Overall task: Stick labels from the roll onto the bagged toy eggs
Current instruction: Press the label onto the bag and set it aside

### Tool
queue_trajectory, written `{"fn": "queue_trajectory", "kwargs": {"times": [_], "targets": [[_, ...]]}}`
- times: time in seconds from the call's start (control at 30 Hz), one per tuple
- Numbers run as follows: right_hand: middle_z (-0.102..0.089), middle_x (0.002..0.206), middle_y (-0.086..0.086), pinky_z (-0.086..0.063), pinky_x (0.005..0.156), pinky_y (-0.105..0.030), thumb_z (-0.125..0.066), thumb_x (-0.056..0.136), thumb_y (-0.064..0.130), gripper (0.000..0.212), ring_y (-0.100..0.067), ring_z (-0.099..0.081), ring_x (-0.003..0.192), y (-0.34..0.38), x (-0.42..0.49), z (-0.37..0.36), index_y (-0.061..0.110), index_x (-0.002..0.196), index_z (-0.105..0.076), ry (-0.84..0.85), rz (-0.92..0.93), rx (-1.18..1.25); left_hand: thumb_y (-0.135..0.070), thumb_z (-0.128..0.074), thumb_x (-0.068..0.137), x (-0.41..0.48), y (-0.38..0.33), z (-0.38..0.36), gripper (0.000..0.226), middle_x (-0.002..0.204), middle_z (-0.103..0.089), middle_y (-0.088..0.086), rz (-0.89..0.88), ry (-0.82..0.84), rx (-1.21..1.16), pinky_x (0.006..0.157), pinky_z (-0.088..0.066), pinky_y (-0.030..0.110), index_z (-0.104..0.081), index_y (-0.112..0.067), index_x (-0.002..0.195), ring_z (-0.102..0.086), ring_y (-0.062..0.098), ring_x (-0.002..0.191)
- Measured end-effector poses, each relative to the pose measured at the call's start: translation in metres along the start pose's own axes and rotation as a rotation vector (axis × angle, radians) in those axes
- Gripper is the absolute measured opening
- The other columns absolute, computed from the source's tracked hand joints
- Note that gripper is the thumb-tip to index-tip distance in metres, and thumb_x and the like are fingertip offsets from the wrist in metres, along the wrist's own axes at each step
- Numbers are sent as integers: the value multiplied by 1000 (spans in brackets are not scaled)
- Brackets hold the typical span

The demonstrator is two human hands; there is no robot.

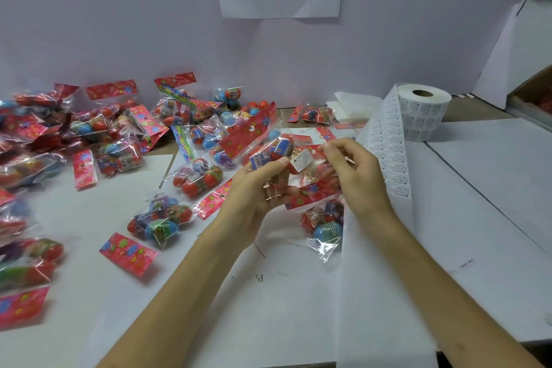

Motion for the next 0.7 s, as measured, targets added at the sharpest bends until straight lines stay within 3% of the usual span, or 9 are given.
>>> {"fn": "queue_trajectory", "kwargs": {"times": [0.07,0.17,0.27,0.37,0.53,0.7], "targets": [[-72,97,7,-62,83,-41,-68,95,41,17,-15,-72,91,4,-2,-6,25,101,-69,55,-5,52,-27,-77,81,-1,0,-2,40,75,-73,-3,-13,21,12,61,-58,24,-69,-8,116,-69,14,62],[-71,94,11,-61,83,-34,-78,87,35,20,-12,-71,91,7,-6,-12,23,101,-70,87,32,7,-22,-79,86,-4,-3,-8,42,88,-76,0,-70,80,45,68,-58,25,-67,-6,123,-71,12,71],[-72,92,9,-62,78,-32,-81,84,33,19,-13,-73,84,6,-7,-12,21,96,-71,82,22,-16,-22,-86,73,-7,-5,-10,57,94,-76,3,-102,68,113,75,-58,29,-66,-7,124,-73,16,79],[-74,87,1,-63,79,-36,-82,82,31,20,-18,-74,83,5,-6,-12,16,91,-73,111,1,24,-9,-85,78,-5,-4,-5,46,90,-77,1,-91,13,159,74,-60,27,-66,-14,119,-75,21,88],[-76,83,-6,-64,78,-41,-75,88,18,10,-25,-76,79,-1,-4,-11,8,88,-75,138,-79,203,-1,-81,82,-3,-2,-7,41,86,-78,-1,-56,38,137,70,-60,25,-63,-13,117,-76,17,83],[-75,77,-2,-60,66,-26,-70,93,14,16,-20,-75,73,-3,-5,-13,-1,90,-72,163,-115,269,-2,-82,80,-3,-2,-7,46,96,-80,3,-46,34,128,72,-60,26,-62,-13,121,-77,19,89]]}}
Point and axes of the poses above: each hand's wrist, its own x-axis towards the middle knuckle, its own z-axis out of the back of the hand, y = z × x, the point moved 9 cm from there along x, towards the middle knuckle
